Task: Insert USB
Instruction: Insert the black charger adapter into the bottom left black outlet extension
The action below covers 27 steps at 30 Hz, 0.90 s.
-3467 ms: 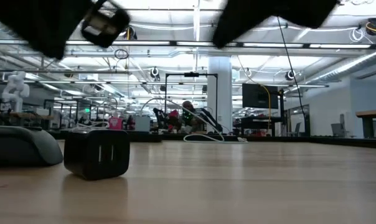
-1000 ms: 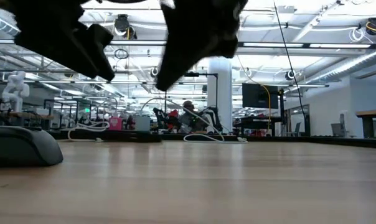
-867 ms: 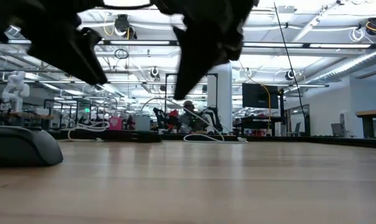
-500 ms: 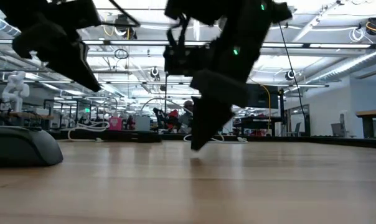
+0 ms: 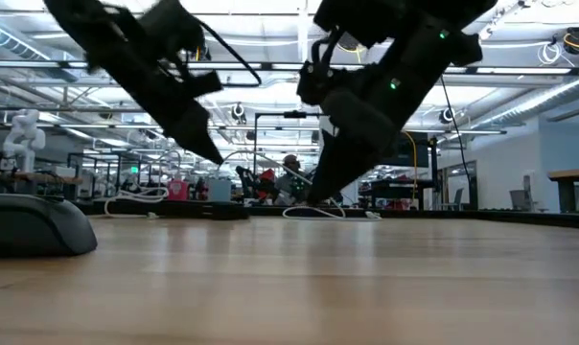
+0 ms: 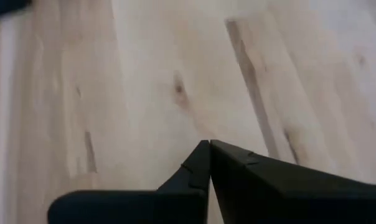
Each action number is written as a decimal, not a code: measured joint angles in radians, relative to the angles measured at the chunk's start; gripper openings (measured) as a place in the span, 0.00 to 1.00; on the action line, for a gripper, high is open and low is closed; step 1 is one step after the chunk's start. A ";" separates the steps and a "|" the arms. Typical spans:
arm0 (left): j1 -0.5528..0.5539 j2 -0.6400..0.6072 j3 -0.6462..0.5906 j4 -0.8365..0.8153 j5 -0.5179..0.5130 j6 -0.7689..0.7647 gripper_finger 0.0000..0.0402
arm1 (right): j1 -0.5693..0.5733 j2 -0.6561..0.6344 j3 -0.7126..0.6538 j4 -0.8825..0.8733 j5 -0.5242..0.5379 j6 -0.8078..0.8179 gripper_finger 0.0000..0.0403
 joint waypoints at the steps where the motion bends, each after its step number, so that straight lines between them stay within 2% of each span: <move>1: 0.043 0.019 0.006 0.034 0.025 0.014 0.00 | 0.000 -0.007 -0.002 0.003 0.002 0.000 0.00; 6: 0.202 0.134 0.019 0.107 0.147 0.053 0.00 | 0.000 -0.013 0.000 0.025 0.006 -0.013 0.00; 13: 0.249 0.282 0.052 0.113 0.224 0.063 0.00 | 0.000 -0.013 0.000 0.030 0.003 -0.015 0.00; 16: 0.217 0.302 0.052 0.098 0.309 0.037 0.00 | 0.004 -0.013 0.000 0.018 -0.008 -0.015 0.00; 19: 0.154 0.294 0.052 0.099 0.340 -0.020 0.00 | 0.011 -0.017 0.000 -0.005 -0.009 -0.015 0.00; 25: 0.001 0.180 0.052 0.100 0.335 -0.096 0.00 | 0.014 -0.084 0.000 -0.076 -0.008 -0.016 0.00; 27: -0.030 0.121 0.052 0.094 0.272 -0.053 0.00 | 0.014 -0.117 0.000 -0.082 -0.003 -0.033 0.00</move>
